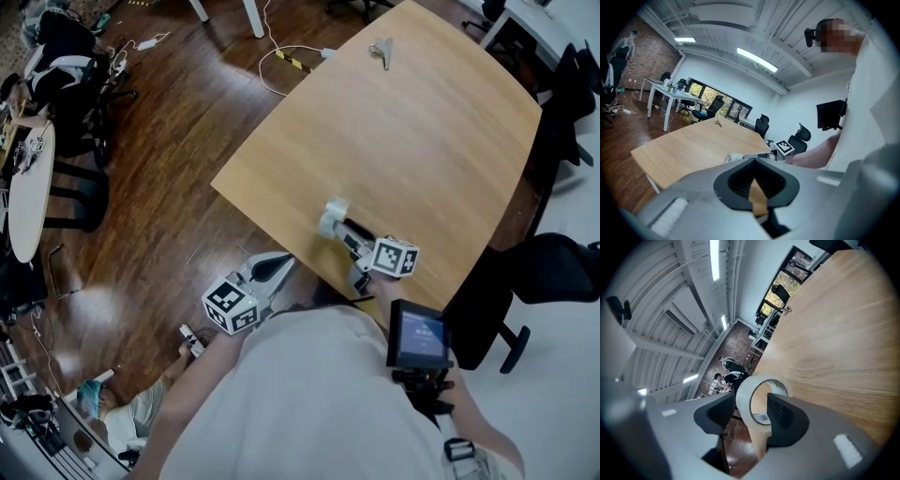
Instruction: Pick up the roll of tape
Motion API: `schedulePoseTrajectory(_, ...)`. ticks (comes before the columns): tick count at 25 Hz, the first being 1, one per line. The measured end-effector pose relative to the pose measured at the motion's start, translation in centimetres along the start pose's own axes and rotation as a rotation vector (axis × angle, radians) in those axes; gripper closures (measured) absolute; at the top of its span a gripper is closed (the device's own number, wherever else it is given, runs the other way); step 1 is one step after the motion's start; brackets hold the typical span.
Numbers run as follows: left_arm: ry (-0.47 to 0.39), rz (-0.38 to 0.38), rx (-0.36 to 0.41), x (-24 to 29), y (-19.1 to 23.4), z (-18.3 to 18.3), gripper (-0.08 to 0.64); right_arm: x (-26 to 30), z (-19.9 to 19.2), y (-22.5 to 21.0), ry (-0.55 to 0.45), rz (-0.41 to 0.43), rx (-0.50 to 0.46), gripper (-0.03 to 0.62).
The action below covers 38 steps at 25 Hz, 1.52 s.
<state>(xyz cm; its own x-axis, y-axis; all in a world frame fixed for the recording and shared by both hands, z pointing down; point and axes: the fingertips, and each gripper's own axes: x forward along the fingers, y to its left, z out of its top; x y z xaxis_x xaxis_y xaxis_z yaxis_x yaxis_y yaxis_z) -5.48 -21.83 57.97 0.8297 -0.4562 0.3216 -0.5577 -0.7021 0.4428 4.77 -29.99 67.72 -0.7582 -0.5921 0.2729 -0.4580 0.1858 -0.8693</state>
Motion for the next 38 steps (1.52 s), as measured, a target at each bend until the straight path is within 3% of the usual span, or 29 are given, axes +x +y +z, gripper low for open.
schedulePoseTrajectory(19, 0.004, 0.05, -0.011, -1.3, 0.7, 0.5, 0.555, 4.0, -0.2, 2.1, 0.089, 0.104, 0.036, 0.373)
schedulePoseTrajectory(32, 0.002, 0.067, -0.009, -1.6, 0.6, 0.4, 0.555, 4.3, -0.7, 2.5, 0.114, 0.126, 0.027, 0.471)
schedulePoseTrajectory(38, 0.0, 0.067, -0.001, -1.7, 0.6, 0.8, 0.555, 4.5, -1.0, 2.9, 0.131, 0.131, 0.013, 0.482)
